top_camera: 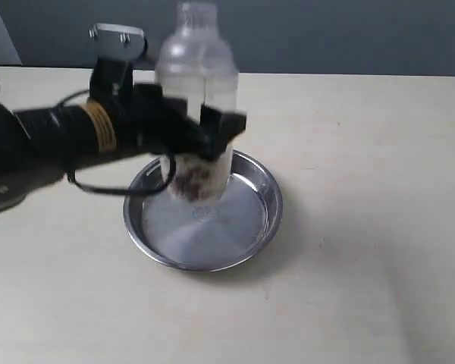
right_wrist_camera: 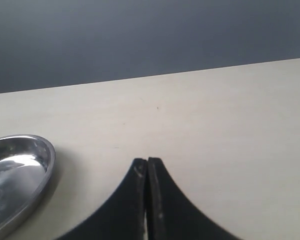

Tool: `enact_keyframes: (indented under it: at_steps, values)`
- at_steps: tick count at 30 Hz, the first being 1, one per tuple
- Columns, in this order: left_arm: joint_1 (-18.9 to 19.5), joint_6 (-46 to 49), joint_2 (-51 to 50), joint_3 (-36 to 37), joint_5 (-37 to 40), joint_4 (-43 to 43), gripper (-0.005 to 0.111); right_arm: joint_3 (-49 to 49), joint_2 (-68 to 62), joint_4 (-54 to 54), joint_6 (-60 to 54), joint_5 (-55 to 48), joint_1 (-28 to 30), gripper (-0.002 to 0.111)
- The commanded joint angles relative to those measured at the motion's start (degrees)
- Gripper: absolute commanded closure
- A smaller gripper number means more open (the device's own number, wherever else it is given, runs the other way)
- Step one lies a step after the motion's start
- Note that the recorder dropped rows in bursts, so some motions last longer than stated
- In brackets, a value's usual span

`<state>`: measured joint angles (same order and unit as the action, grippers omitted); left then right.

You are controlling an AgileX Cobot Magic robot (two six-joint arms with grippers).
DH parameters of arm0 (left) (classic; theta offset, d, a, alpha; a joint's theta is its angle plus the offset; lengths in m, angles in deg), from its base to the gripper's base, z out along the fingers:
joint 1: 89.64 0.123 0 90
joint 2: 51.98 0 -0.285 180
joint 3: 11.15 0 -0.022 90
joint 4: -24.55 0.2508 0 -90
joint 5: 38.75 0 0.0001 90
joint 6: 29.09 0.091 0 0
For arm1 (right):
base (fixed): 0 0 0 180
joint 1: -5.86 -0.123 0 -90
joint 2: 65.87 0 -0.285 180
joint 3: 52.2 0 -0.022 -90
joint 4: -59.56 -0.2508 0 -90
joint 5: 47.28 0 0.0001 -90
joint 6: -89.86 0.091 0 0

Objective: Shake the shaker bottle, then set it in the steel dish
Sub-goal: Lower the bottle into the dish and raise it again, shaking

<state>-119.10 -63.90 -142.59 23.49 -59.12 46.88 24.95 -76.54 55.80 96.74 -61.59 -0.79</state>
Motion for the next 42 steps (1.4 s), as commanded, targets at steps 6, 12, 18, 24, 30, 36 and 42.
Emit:
enact_keyframes:
  at_steps: [6,12,18,24,30,36,42]
  values:
    - [0.56,0.13,-4.25,1.81,1.83,2.72,0.106,0.07,-0.22,0.04,-0.2,0.8,-0.18,0.109]
    - [-0.83,1.25,6.28,-5.19,-1.72,2.85,0.106,0.07,-0.22,0.04,-0.2,0.8,-0.18,0.109]
    - [-0.71,2.93,-2.07,1.37,5.25,0.74,0.106,0.07,-0.22,0.04,-0.2,0.69,-0.18,0.109]
    - [-1.49,4.57,7.16,-5.83,7.72,1.59,0.106,0.07,-0.22,0.04,-0.2,0.69,-0.18,0.109]
    - [-1.04,0.81,9.95,-5.55,-2.7,3.78,0.106,0.07,-0.22,0.04,-0.2,0.83,-0.18,0.109]
    - [0.39,0.0,-2.37,3.08,3.89,0.77,0.106,0.07,-0.22,0.04,-0.2,0.83,-0.18,0.109]
    - [0.15,-2.5,7.53,-4.0,-12.56,4.69,0.106,0.07,-0.22,0.04,-0.2,0.83,-0.18,0.109]
